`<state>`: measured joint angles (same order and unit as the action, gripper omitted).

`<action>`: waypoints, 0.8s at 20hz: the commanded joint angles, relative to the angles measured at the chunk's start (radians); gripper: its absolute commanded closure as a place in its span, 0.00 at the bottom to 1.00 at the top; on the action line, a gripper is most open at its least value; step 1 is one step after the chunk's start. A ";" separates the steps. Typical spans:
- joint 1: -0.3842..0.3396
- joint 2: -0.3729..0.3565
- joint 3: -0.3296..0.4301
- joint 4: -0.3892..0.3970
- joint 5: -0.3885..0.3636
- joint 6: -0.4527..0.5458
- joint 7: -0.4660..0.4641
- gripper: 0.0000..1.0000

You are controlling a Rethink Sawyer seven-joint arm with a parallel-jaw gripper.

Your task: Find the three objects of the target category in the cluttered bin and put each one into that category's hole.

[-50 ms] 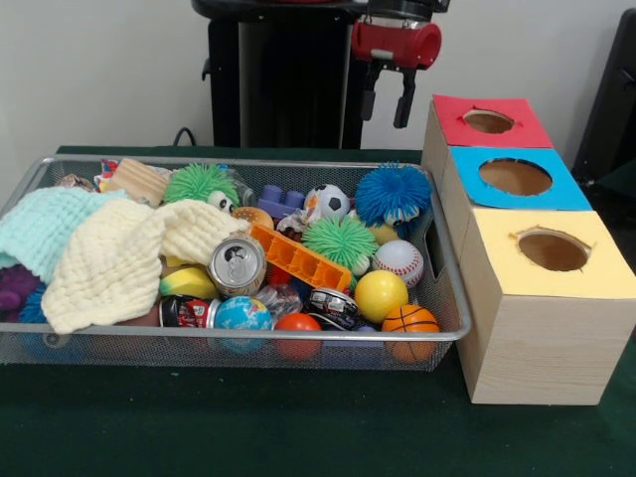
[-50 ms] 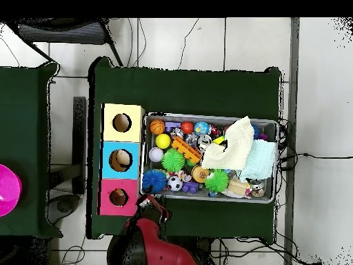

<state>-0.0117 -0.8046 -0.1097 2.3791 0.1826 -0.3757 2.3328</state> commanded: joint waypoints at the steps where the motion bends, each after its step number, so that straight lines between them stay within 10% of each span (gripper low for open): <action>1: -0.024 0.082 0.113 -0.149 -0.032 -0.005 0.126 0.00; 16: 0.010 0.274 0.057 -0.283 -0.020 -0.115 0.094 0.00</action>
<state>-0.0081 -0.6381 -0.0764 2.2952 0.1554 -0.3969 2.3328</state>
